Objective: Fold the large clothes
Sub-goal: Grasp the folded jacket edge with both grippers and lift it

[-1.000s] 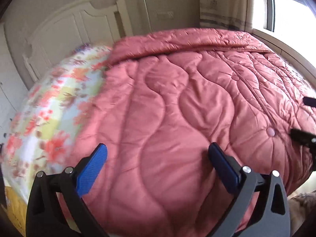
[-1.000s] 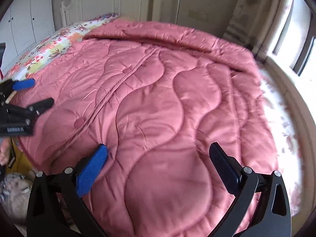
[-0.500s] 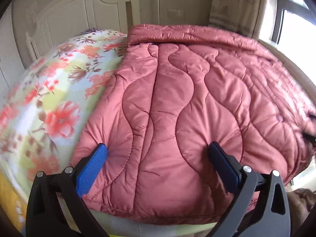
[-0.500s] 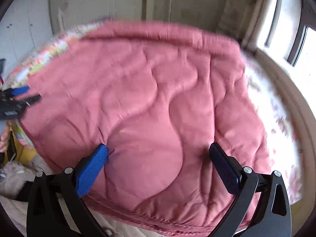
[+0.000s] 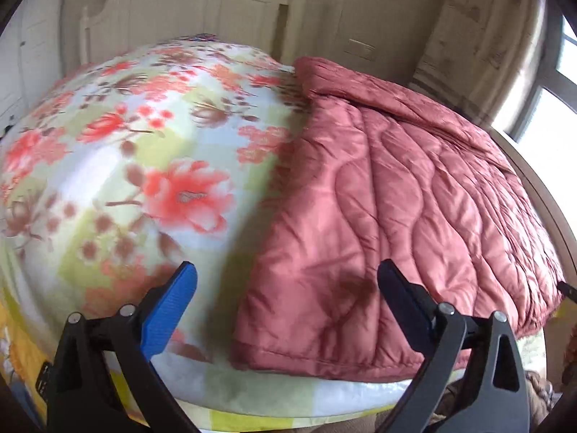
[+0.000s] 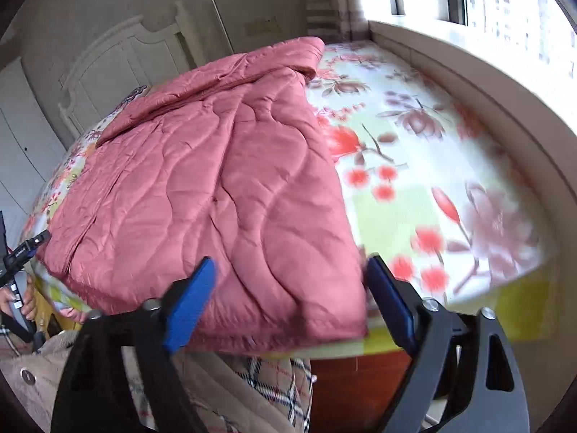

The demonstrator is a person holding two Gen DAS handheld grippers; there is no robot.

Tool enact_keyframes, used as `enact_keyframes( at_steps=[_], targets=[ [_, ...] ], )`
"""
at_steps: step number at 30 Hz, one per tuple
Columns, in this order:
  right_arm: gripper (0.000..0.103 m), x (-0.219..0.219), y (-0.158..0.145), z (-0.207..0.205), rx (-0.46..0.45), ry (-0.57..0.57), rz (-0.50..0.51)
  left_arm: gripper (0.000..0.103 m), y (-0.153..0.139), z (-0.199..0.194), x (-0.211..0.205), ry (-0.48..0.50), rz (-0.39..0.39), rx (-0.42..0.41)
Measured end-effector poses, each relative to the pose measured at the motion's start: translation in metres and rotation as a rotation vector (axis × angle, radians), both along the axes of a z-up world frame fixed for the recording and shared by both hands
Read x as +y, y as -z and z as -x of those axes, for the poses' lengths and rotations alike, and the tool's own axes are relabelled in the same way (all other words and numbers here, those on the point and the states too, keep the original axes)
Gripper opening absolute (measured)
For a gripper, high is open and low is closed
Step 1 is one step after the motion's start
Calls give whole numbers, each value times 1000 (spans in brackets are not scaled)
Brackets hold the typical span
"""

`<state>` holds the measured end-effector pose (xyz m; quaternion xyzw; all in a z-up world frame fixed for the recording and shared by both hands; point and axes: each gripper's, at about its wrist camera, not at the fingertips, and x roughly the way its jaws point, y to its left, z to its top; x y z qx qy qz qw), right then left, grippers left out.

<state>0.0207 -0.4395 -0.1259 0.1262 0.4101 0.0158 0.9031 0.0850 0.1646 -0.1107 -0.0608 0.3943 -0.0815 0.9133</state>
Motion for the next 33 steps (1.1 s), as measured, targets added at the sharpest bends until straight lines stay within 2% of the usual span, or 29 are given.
enact_keyframes(
  at_steps=[4, 6, 8, 11, 14, 16, 17, 18, 20, 25, 28, 31, 33],
  targets=[
    [74, 8, -3, 8, -15, -56, -9, 95, 4, -1, -19, 14, -59, -33],
    [62, 15, -4, 7, -30, -75, -16, 73, 2, 3, -25, 47, -27, -33],
    [51, 12, 0, 4, -45, -71, -39, 64, 1, 4, -31, 78, -30, -27],
    [49, 11, 3, 0, -75, -54, -69, 65, 3, 4, -35, 78, -50, -44],
    [48, 8, 5, -1, -93, -49, -89, 76, 7, 6, -37, 82, -32, -69],
    [46, 8, 6, -1, -104, -44, -88, 75, 8, 7, -47, 72, -98, -69],
    [42, 9, 6, 1, -107, -41, -81, 66, 7, 9, -51, 81, -102, -69],
    [34, 9, 7, 1, -108, -42, -75, 45, 6, 11, -52, 102, -73, -68],
    [27, 11, 8, 1, -111, -48, -87, 28, 4, 11, -48, 139, 8, -47],
    [22, 18, 8, 2, -128, -50, -84, 19, 3, 15, -35, 140, 126, -54],
    [20, 11, 3, 7, -137, -61, -157, 18, -12, 30, -29, 144, 179, -95],
    [20, 2, -18, 25, -180, -98, -247, 18, -39, 59, -18, 184, 250, -130],
    [19, -1, -42, 46, -241, -141, -292, 18, -61, 86, -7, 211, 299, -175]
  ],
)
